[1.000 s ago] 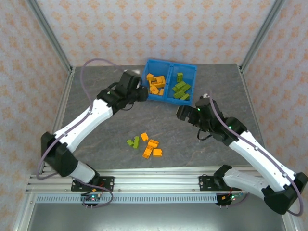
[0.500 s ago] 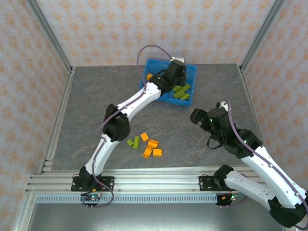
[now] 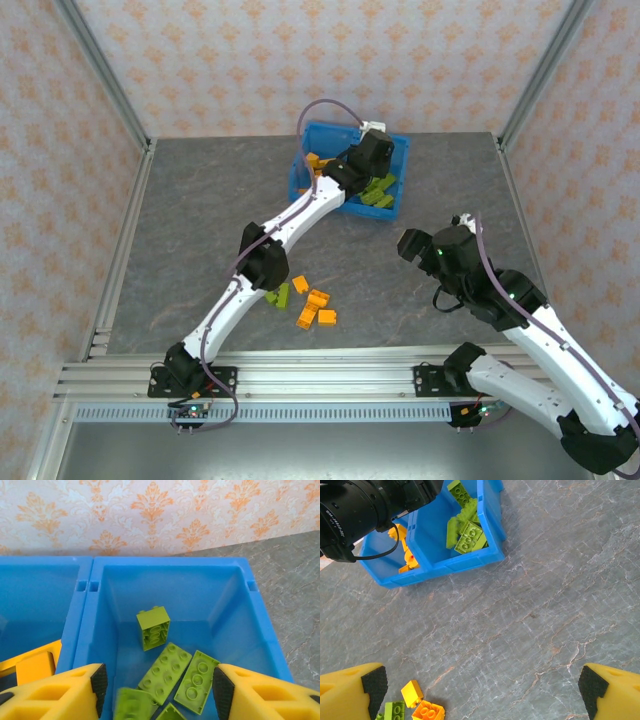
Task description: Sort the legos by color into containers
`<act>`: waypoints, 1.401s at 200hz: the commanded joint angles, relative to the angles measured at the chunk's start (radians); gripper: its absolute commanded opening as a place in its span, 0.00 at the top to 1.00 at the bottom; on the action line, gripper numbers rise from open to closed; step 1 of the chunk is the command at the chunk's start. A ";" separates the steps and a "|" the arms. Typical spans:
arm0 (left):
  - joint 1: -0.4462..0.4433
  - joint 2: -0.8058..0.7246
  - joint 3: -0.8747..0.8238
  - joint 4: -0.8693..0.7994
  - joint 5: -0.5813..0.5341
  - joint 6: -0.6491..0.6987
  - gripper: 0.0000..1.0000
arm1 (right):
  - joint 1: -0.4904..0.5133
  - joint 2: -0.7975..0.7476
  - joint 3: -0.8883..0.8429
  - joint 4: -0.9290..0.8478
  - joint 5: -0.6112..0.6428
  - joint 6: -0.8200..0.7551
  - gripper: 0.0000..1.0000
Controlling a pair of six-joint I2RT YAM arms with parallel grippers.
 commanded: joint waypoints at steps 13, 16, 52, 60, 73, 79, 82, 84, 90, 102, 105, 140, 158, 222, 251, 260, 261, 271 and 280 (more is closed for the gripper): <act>0.001 -0.190 0.031 -0.039 0.056 -0.021 0.39 | 0.006 -0.004 0.005 0.008 0.023 0.005 0.01; 0.000 -0.205 0.030 -0.048 0.063 -0.024 0.39 | 0.007 -0.003 0.002 0.013 0.023 0.003 0.01; 0.002 -0.453 -0.123 -0.111 0.151 -0.014 0.40 | 0.006 0.058 -0.008 0.095 -0.088 -0.100 0.01; 0.004 -0.524 -0.189 -0.122 0.158 -0.002 0.40 | 0.007 0.093 -0.003 0.120 -0.150 -0.139 0.01; 0.009 -0.642 -0.316 -0.134 0.163 0.014 0.40 | 0.007 0.173 0.018 0.135 -0.254 -0.186 0.01; 0.011 -0.699 -0.377 -0.136 0.166 0.023 0.40 | 0.008 0.214 0.031 0.135 -0.298 -0.201 0.00; 0.012 -0.726 -0.411 -0.137 0.168 0.027 0.40 | 0.010 0.238 0.039 0.135 -0.319 -0.207 0.00; 0.013 -0.745 -0.437 -0.135 0.170 0.030 0.40 | 0.012 0.253 0.044 0.136 -0.333 -0.211 0.00; 0.015 -0.813 -0.510 -0.132 0.173 0.039 0.40 | 0.020 0.297 0.058 0.142 -0.372 -0.225 0.00; 0.017 -0.923 -0.652 -0.120 0.154 0.048 0.40 | 0.060 0.379 0.085 0.155 -0.411 -0.254 0.00; 0.017 -0.952 -0.697 -0.118 0.144 0.049 0.40 | 0.073 0.398 0.094 0.156 -0.413 -0.263 0.00; 0.037 -1.255 -1.093 -0.138 -0.015 0.012 0.39 | 0.210 0.648 0.218 0.102 -0.316 -0.355 0.01; 0.087 -1.400 -1.261 -0.182 -0.045 -0.041 0.38 | 0.251 0.739 0.250 0.121 -0.303 -0.396 0.02; 0.309 -1.618 -1.569 -0.377 0.132 -0.118 0.28 | 0.312 1.003 0.307 0.285 -0.352 -0.457 0.10; 0.350 -1.632 -1.594 -0.395 0.185 -0.065 0.23 | 0.326 1.096 0.334 0.325 -0.360 -0.454 0.13; 0.373 -1.632 -1.595 -0.398 0.202 -0.049 0.21 | 0.328 1.118 0.340 0.340 -0.357 -0.451 0.14; 0.375 -1.632 -1.594 -0.398 0.204 -0.047 0.21 | 0.328 1.122 0.340 0.340 -0.357 -0.450 0.14; 0.397 -1.632 -1.592 -0.401 0.217 -0.029 0.20 | 0.328 1.145 0.349 0.349 -0.347 -0.447 0.16; 0.415 -1.633 -1.594 -0.397 0.222 -0.011 0.19 | 0.327 1.164 0.356 0.353 -0.333 -0.444 0.19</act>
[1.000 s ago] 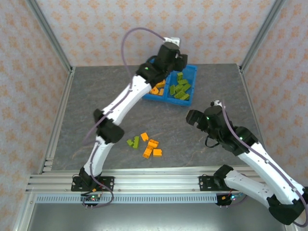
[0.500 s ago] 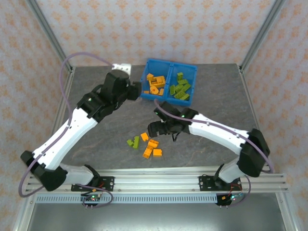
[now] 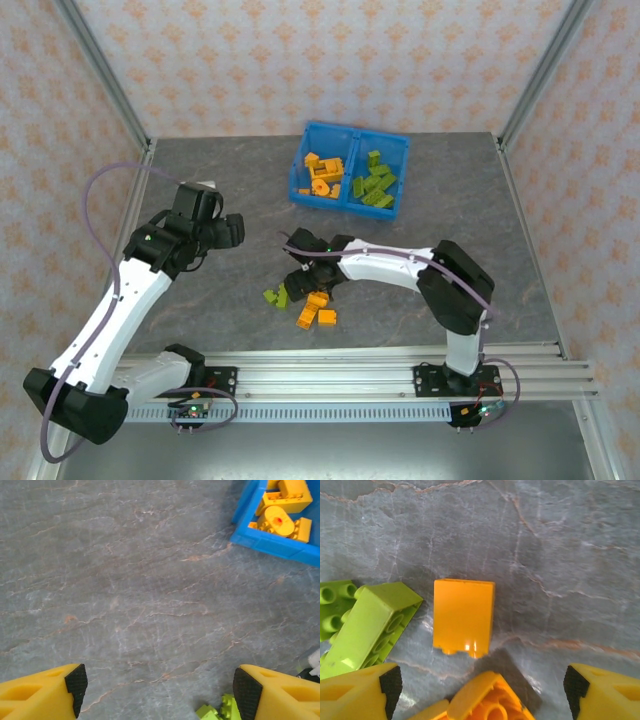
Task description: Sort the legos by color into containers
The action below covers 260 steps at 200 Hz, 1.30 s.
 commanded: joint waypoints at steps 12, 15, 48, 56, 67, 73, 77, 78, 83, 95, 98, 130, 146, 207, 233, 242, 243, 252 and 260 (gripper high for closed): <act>0.057 -0.018 -0.019 -0.023 0.043 0.082 0.16 | 0.005 0.063 0.053 0.046 0.038 -0.006 0.24; 0.062 -0.019 -0.023 -0.017 0.043 0.089 0.15 | 0.004 0.069 0.058 0.046 0.037 -0.005 0.25; 0.081 -0.031 -0.101 0.075 0.056 0.134 0.06 | 0.006 0.115 0.066 0.039 0.050 -0.005 0.32; 0.083 -0.036 -0.123 0.098 0.059 0.140 0.05 | 0.006 0.118 0.065 0.035 0.063 -0.001 0.37; 0.084 -0.041 -0.145 0.119 0.060 0.148 0.04 | 0.006 0.118 0.070 0.025 0.084 0.003 0.43; 0.085 -0.039 -0.146 0.117 0.060 0.157 0.03 | 0.006 0.116 0.071 0.019 0.098 0.007 0.46; 0.084 -0.038 -0.142 0.110 0.059 0.163 0.02 | 0.006 0.115 0.073 0.015 0.108 0.010 0.48; 0.084 -0.038 -0.141 0.109 0.059 0.164 0.02 | 0.006 0.114 0.074 0.013 0.110 0.010 0.48; 0.084 -0.040 -0.139 0.107 0.052 0.173 0.02 | 0.006 0.110 0.076 0.007 0.121 0.014 0.50; 0.085 -0.054 -0.146 0.115 0.035 0.187 0.02 | 0.006 0.093 0.077 0.000 0.140 0.022 0.55; 0.086 -0.058 -0.147 0.116 0.032 0.188 0.02 | 0.006 0.089 0.077 -0.002 0.143 0.023 0.56; 0.086 -0.115 -0.166 0.141 0.044 0.190 0.02 | -0.003 -0.022 0.087 -0.017 0.224 0.036 0.63; 0.085 -0.149 -0.175 0.160 0.051 0.190 0.02 | -0.022 -0.080 0.115 -0.020 0.255 0.036 0.65; 0.086 -0.229 -0.220 0.250 0.269 0.223 0.00 | -0.169 -0.034 0.446 -0.066 0.391 0.000 0.65; 0.085 -0.226 -0.220 0.243 0.275 0.225 0.00 | -0.241 0.115 0.635 -0.083 0.385 -0.030 0.65; 0.086 -0.226 -0.220 0.242 0.269 0.226 0.00 | -0.266 0.178 0.710 -0.098 0.371 -0.031 0.65; 0.086 -0.226 -0.220 0.242 0.269 0.226 0.00 | -0.268 0.186 0.718 -0.100 0.369 -0.031 0.65; 0.085 -0.227 -0.219 0.239 0.267 0.228 0.00 | -0.289 0.257 0.799 -0.122 0.359 -0.026 0.65; 0.085 -0.226 -0.219 0.239 0.265 0.230 0.00 | -0.303 0.317 0.871 -0.149 0.346 -0.025 0.65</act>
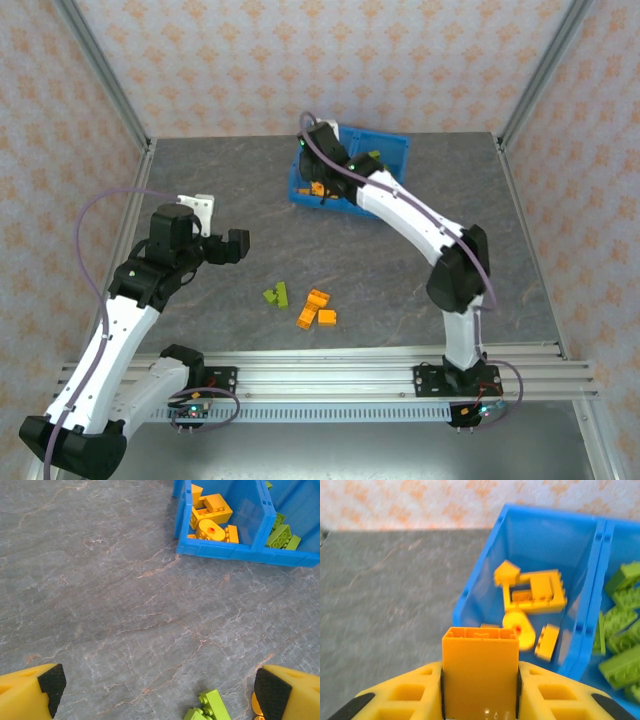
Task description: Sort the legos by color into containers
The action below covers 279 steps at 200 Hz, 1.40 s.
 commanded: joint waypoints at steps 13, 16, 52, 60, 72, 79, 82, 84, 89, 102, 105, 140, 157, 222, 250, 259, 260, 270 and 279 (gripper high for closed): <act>0.014 -0.006 -0.007 0.022 0.010 0.023 0.00 | -0.050 0.268 0.257 -0.125 -0.015 -0.027 0.65; 0.013 -0.006 -0.007 0.022 0.007 0.023 0.00 | -0.053 0.288 0.278 -0.127 -0.017 -0.032 0.65; 0.013 -0.025 -0.017 0.021 0.014 0.005 0.00 | -0.086 0.463 0.473 -0.173 -0.080 -0.018 0.64; 0.013 -0.030 -0.019 0.020 0.013 0.005 0.00 | -0.092 0.473 0.471 -0.152 -0.110 -0.015 0.64; 0.013 -0.034 -0.021 0.018 0.009 0.006 0.00 | -0.098 0.486 0.470 -0.126 -0.166 -0.015 0.63; 0.013 -0.034 -0.021 0.018 0.008 0.005 0.00 | -0.102 0.495 0.471 -0.117 -0.200 -0.008 0.63; 0.013 -0.034 -0.021 0.019 0.008 0.005 0.00 | -0.104 0.497 0.472 -0.115 -0.213 -0.003 0.63; 0.013 -0.033 -0.022 0.019 0.008 0.005 0.00 | -0.105 0.498 0.472 -0.113 -0.219 0.001 0.63; 0.013 -0.034 -0.021 0.019 0.009 0.005 0.00 | -0.107 0.499 0.473 -0.110 -0.226 0.011 0.62; 0.013 -0.031 -0.021 0.019 0.012 0.005 0.00 | -0.109 0.503 0.469 -0.105 -0.233 0.028 0.60; 0.013 -0.031 -0.021 0.019 0.012 0.005 0.00 | -0.109 0.504 0.468 -0.103 -0.235 0.028 0.59; 0.013 -0.027 -0.021 0.019 0.011 0.010 0.00 | -0.110 0.496 0.481 -0.125 -0.223 0.023 0.43; 0.013 -0.024 -0.022 0.016 0.006 0.013 0.00 | -0.109 0.475 0.485 -0.140 -0.219 0.012 0.42; -0.015 0.033 -0.023 0.013 0.021 -0.073 0.00 | -0.109 0.084 0.103 -0.048 -0.240 0.014 0.42; -0.119 0.033 -0.053 -0.033 -0.088 -0.280 0.00 | -0.110 -0.195 -0.185 0.023 -0.234 0.017 0.39; -0.162 0.023 -0.068 -0.053 -0.126 -0.352 0.00 | -0.109 -0.281 -0.266 0.029 -0.220 0.015 0.36; -0.168 0.021 -0.070 -0.056 -0.131 -0.360 0.01 | -0.109 -0.290 -0.275 0.030 -0.218 0.014 0.36; -0.210 0.013 -0.086 -0.073 -0.150 -0.440 0.01 | -0.109 -0.380 -0.356 0.029 -0.194 0.016 0.32; -0.241 0.011 -0.103 -0.078 -0.142 -0.516 0.03 | -0.110 -0.453 -0.424 0.023 -0.173 0.021 0.28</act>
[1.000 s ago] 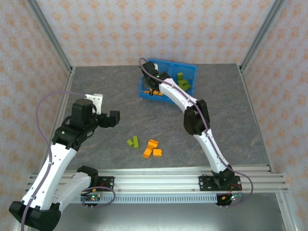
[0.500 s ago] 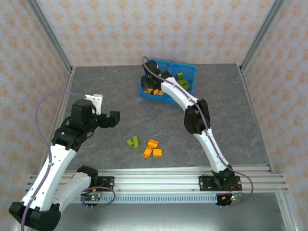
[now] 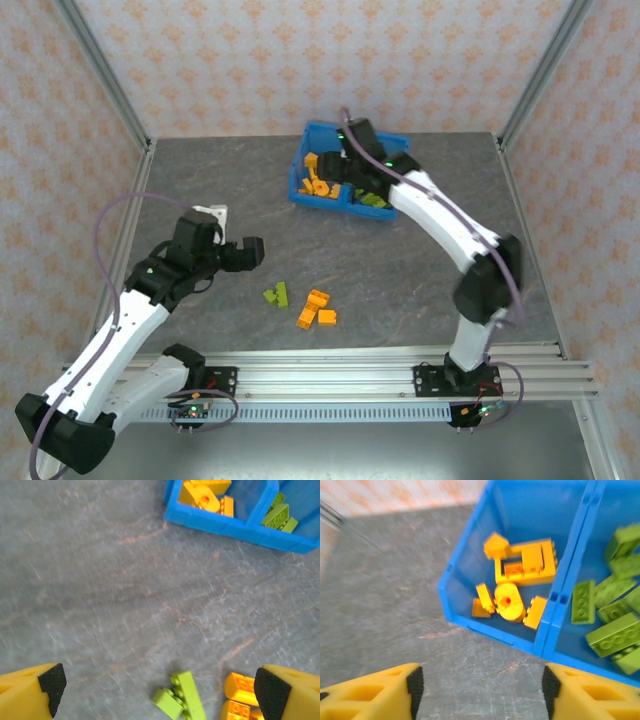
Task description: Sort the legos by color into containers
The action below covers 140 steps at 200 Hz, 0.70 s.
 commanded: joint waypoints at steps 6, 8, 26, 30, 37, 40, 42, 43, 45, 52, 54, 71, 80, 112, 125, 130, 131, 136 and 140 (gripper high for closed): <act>-0.087 -0.021 -0.049 -0.067 -0.065 -0.291 0.05 | 0.000 -0.208 -0.184 0.020 0.075 0.011 0.25; -0.093 -0.019 -0.052 -0.069 -0.064 -0.305 0.06 | 0.000 -0.223 -0.197 0.018 0.079 0.015 0.24; -0.161 0.019 -0.079 -0.077 -0.058 -0.448 0.13 | -0.001 -0.338 -0.307 0.007 0.121 0.039 0.18; -0.178 0.031 -0.083 -0.077 -0.063 -0.477 0.15 | 0.000 -0.360 -0.324 0.005 0.128 0.044 0.17; -0.208 0.058 -0.085 -0.084 -0.077 -0.520 0.17 | 0.000 -0.391 -0.359 0.002 0.139 0.054 0.14; -0.220 0.070 -0.086 -0.088 -0.086 -0.536 0.18 | -0.001 -0.403 -0.370 0.001 0.142 0.057 0.14; -0.228 0.079 -0.086 -0.092 -0.092 -0.548 0.19 | -0.001 -0.411 -0.377 -0.001 0.143 0.057 0.13; -0.230 0.084 -0.086 -0.093 -0.097 -0.553 0.19 | -0.001 -0.415 -0.381 -0.001 0.144 0.058 0.13; -0.238 0.092 -0.086 -0.098 -0.104 -0.565 0.20 | -0.001 -0.420 -0.387 -0.001 0.147 0.060 0.13; -0.258 0.121 -0.089 -0.108 -0.125 -0.602 0.24 | 0.000 -0.440 -0.405 -0.007 0.155 0.065 0.12; -0.262 0.129 -0.091 -0.109 -0.128 -0.612 0.24 | -0.001 -0.444 -0.410 -0.009 0.157 0.066 0.12; -0.275 0.195 -0.116 -0.088 -0.128 -0.678 0.34 | -0.001 -0.467 -0.431 -0.024 0.171 0.070 0.11; -0.275 0.228 -0.132 -0.062 -0.117 -0.706 0.39 | -0.001 -0.471 -0.436 -0.032 0.175 0.071 0.11; -0.273 0.325 -0.150 0.023 -0.086 -0.737 0.48 | 0.000 -0.474 -0.432 -0.056 0.173 0.062 0.10; -0.273 0.359 -0.143 0.046 -0.087 -0.733 0.49 | 0.000 -0.480 -0.434 -0.057 0.176 0.057 0.10; -0.273 0.369 -0.140 0.050 -0.090 -0.732 0.49 | -0.001 -0.480 -0.434 -0.058 0.177 0.055 0.10; -0.273 0.372 -0.139 0.051 -0.090 -0.732 0.49 | 0.000 -0.480 -0.435 -0.057 0.177 0.055 0.10; -0.273 0.383 -0.135 0.057 -0.095 -0.729 0.49 | -0.001 -0.481 -0.434 -0.059 0.178 0.053 0.10; -0.274 0.388 -0.133 0.061 -0.099 -0.729 0.49 | 0.001 -0.482 -0.435 -0.060 0.179 0.050 0.10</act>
